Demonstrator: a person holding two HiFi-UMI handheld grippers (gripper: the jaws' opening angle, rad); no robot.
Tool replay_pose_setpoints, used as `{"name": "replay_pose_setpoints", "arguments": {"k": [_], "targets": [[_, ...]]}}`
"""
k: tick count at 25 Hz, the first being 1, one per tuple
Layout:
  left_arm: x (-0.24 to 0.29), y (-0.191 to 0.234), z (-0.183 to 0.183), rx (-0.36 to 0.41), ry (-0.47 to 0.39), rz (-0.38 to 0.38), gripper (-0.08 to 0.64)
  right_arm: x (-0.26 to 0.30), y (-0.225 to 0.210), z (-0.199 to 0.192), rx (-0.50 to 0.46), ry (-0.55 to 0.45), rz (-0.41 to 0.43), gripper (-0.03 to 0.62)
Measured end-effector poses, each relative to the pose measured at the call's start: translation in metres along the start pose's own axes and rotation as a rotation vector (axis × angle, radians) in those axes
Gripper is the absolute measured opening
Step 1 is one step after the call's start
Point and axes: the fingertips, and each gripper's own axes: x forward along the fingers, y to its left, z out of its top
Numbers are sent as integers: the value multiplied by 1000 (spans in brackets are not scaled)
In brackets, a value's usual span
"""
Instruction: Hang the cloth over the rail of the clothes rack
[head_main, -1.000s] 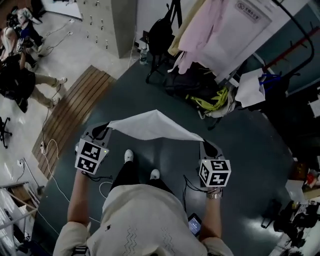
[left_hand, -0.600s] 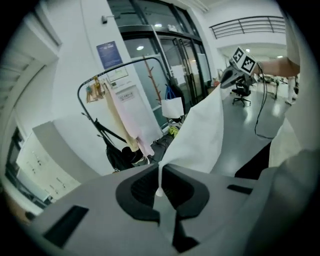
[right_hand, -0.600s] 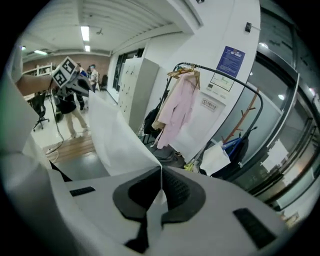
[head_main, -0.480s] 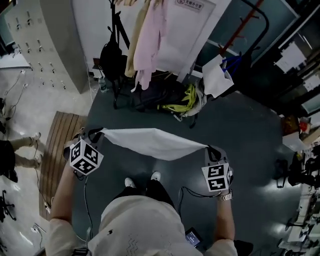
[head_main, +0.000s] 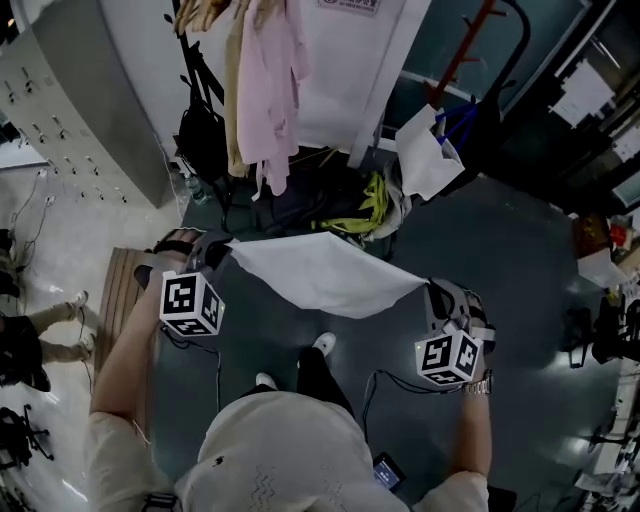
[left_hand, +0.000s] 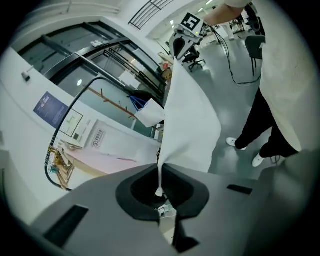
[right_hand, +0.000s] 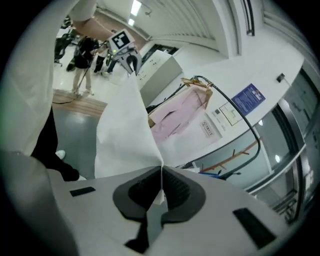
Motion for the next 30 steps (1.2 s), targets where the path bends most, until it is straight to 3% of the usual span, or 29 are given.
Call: {"name": "replay_pose_setpoints", "arguments": {"k": [2,7,11,13,17,19,30], "targets": [[18,25,9,16,17,21,15,21,-29,-5,-60,-28,-11,21],[54,99,28,-5,79,107,15,65,-128,-24,-105,-70,-72,21],[69,169,34,-35,84,204,15,83,-214,-34,-66,-125,-135,21],[73,198,36,-33,73,232,15,86,-244,-26,-49,-176,-144,21],[85,261,45,7,69,299,15,105,-301,-9,-168,-171,-229,21],[91,298,50,37,68,342,15,117,-333,0,-175,-168,-270,21],[109,543,64,204,22,638,15,158,-523,86,-206,-209,-526,21]]}}
